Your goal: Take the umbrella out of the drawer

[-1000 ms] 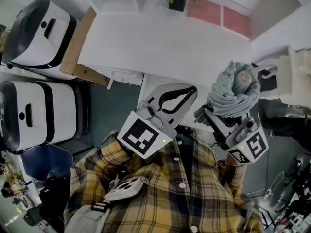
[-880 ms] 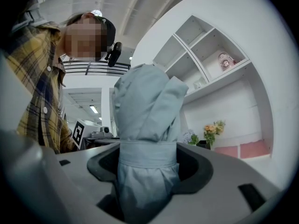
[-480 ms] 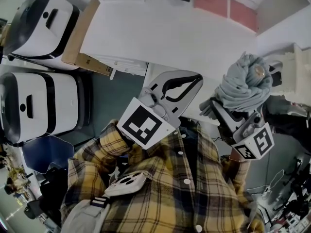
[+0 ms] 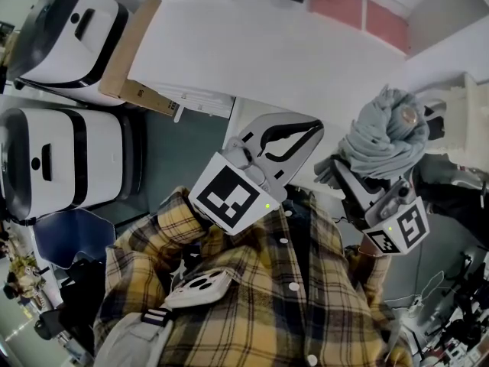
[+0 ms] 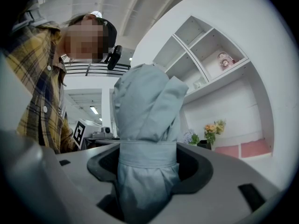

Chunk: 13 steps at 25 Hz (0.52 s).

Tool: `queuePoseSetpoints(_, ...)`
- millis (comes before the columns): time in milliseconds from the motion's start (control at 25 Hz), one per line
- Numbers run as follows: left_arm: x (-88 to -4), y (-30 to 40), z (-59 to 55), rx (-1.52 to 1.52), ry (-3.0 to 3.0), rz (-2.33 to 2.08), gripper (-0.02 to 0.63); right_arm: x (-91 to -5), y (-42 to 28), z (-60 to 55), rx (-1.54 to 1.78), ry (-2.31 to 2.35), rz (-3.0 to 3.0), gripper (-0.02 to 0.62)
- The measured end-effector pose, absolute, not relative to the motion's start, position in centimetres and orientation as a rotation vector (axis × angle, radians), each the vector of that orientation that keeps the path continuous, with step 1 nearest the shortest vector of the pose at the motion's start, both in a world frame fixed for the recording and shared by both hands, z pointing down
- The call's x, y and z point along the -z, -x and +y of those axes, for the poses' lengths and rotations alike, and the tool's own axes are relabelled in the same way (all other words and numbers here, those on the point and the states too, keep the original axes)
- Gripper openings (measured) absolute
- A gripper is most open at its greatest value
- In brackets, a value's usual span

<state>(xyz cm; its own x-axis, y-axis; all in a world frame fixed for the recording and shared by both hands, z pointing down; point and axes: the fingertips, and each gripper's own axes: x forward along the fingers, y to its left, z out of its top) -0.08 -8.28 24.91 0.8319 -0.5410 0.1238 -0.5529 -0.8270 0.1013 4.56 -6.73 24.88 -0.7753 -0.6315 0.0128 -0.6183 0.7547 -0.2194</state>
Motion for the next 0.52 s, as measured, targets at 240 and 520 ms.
queuePoseSetpoints(240, -24.93, -0.14, -8.42, -0.148, -2.877, -0.859, 0.021, -24.97, -4.56, -6.85, 0.328, 1.017, 2.894, 0.304)
queuePoseSetpoints(520, -24.93, -0.55, -7.97, -0.162, -2.895, -0.829, 0.021, -24.94, -4.15, -6.65, 0.318, 1.0, 2.908, 0.304)
